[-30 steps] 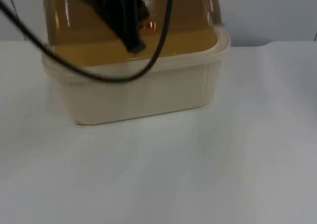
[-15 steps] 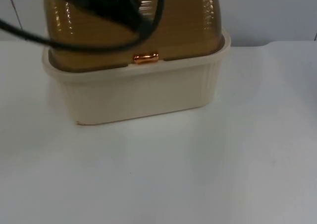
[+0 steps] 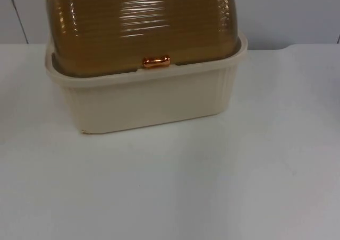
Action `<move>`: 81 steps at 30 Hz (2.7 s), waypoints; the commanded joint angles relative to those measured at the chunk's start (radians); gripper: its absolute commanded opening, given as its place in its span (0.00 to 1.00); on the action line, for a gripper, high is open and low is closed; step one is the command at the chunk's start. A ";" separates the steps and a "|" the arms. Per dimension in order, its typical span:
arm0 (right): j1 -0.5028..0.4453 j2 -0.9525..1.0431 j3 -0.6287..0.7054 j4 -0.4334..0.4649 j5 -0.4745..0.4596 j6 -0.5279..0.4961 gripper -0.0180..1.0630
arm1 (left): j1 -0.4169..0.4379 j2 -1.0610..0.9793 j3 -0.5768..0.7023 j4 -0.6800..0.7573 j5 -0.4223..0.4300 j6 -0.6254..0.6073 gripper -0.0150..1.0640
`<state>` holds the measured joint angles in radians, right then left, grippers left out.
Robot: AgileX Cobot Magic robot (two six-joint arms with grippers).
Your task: Open the box lid with the left hand, place the block into the box with the right hand, then close the box lid with the left hand.
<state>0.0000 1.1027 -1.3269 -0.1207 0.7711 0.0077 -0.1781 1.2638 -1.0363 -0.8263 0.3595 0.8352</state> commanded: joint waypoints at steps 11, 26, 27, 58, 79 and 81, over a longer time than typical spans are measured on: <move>0.001 -0.010 -0.005 0.020 -0.001 0.004 0.99 | 0.327 -0.148 -0.189 0.485 0.128 -0.496 0.01; 0.001 -0.010 -0.005 0.021 0.009 0.004 0.99 | 0.327 -0.148 -0.205 0.398 0.080 -0.500 0.01; 0.001 -0.010 -0.005 0.021 0.009 0.004 0.99 | 0.327 -0.148 -0.205 0.398 0.080 -0.500 0.01; 0.001 -0.030 -0.005 0.021 0.011 0.004 0.99 | 0.327 -0.148 -0.207 0.368 0.148 -0.447 0.99; 0.001 -0.050 -0.005 0.011 0.030 0.004 0.99 | 0.327 -0.148 -0.207 0.337 0.104 -0.474 0.99; 0.001 -0.056 -0.005 0.006 0.028 0.004 0.99 | 0.327 -0.148 -0.207 0.328 0.102 -0.474 0.99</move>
<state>0.0000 1.0617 -1.3269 -0.1029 0.7984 0.0093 0.1451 1.1219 -1.2375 -0.4872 0.4825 0.3688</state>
